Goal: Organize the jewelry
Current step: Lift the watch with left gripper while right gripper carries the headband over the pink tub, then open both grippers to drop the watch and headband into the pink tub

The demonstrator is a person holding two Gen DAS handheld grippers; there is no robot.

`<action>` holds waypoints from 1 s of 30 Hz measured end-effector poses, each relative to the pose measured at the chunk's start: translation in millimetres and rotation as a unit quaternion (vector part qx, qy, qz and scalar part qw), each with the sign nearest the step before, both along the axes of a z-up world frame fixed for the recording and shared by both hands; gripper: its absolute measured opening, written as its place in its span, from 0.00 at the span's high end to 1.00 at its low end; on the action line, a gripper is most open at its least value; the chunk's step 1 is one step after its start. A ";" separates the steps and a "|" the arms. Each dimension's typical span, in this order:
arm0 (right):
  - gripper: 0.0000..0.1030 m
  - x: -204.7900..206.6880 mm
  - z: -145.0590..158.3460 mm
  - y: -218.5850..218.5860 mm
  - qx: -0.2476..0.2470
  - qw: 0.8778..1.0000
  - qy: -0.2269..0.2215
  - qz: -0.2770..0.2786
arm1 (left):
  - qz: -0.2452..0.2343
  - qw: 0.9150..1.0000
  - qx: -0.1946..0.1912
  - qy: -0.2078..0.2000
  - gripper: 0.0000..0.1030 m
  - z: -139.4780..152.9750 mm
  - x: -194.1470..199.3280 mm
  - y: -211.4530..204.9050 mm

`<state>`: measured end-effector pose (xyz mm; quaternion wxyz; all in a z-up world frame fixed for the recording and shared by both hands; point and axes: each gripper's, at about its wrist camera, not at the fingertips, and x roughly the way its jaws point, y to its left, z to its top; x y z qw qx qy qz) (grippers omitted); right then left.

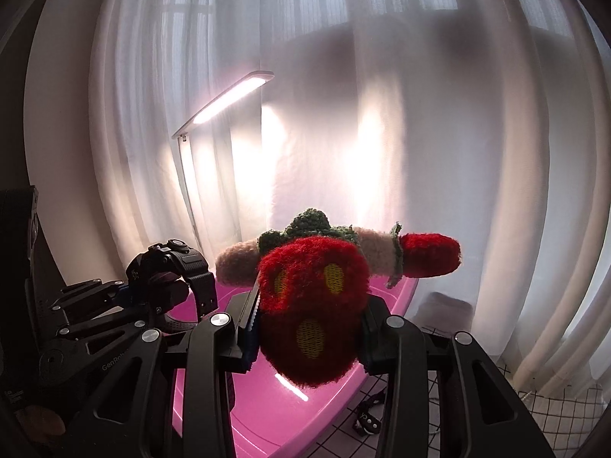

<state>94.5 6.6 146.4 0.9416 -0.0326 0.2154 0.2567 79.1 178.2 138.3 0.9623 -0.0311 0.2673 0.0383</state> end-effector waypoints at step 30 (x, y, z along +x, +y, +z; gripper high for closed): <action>0.33 70.3 -53.0 39.2 -0.077 0.992 0.091 -0.030 | 0.044 0.998 -0.002 0.054 0.08 -49.6 40.3 33.8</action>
